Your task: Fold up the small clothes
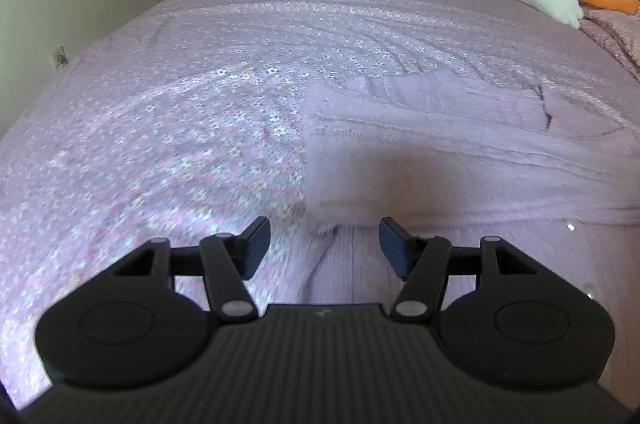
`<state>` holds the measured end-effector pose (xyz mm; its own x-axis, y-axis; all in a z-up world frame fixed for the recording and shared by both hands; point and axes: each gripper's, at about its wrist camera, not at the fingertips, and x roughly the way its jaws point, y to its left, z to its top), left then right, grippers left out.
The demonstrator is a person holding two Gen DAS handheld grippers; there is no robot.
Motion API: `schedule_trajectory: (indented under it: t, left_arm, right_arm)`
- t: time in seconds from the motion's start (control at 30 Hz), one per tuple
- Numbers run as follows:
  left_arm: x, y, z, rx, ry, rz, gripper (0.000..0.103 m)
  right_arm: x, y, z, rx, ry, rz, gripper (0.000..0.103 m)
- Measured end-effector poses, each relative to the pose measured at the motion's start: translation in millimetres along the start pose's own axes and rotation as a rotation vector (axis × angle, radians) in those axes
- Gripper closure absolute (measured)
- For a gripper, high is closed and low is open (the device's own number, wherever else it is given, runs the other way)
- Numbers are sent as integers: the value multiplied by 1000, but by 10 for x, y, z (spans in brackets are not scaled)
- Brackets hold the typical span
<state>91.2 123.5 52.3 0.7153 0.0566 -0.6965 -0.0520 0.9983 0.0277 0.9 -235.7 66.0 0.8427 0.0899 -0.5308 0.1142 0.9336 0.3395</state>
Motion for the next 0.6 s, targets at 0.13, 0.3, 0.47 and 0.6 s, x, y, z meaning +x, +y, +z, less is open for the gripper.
schedule_trajectory:
  t: [0.13, 0.3, 0.47, 0.6]
  left_arm:
    - [-286, 11, -144, 29, -8, 0, 41]
    - [-568, 7, -388, 14, 1, -44, 41]
    - [-789, -52, -702, 48, 3, -79, 41]
    - [-847, -121, -918, 88, 29, -86, 41]
  right_arm:
    - [-350, 309, -201, -157, 30, 60, 22]
    - [-726, 610, -476, -388, 23, 71, 22]
    - [-888, 659, -687, -439, 32, 106, 22]
    - [-929, 726, -948, -533, 105, 127, 22]
